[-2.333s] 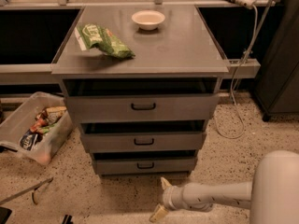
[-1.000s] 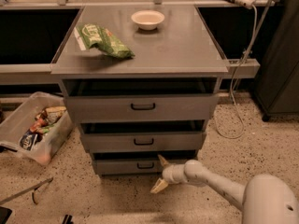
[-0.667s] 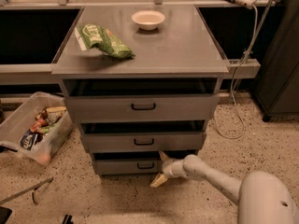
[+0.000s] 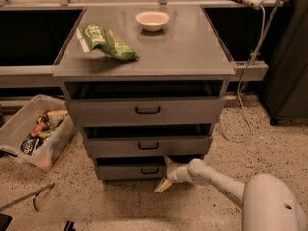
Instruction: Open bottom drawer
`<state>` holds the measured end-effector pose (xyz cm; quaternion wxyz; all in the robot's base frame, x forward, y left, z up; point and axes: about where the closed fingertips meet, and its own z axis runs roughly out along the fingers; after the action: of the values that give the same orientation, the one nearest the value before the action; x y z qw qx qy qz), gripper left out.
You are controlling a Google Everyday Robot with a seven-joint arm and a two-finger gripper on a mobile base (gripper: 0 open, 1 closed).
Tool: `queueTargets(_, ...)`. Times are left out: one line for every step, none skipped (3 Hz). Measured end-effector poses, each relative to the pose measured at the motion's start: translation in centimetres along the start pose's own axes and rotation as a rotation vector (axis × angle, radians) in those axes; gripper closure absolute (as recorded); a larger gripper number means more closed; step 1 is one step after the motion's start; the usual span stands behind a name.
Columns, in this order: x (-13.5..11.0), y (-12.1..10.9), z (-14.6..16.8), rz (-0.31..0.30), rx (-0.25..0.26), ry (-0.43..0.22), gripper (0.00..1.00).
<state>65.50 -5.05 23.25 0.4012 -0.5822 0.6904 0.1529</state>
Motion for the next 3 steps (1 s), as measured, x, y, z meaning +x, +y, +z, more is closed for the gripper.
queueTargets(1.1,-1.6,0.9,0.036,0.0,0.057,0.0)
queueTargets(1.9,-2.1,1.9,0.068,-0.03,0.13,0.0)
queueTargets(2.8,0.1,2.1,0.124,-0.085,0.144,0.0)
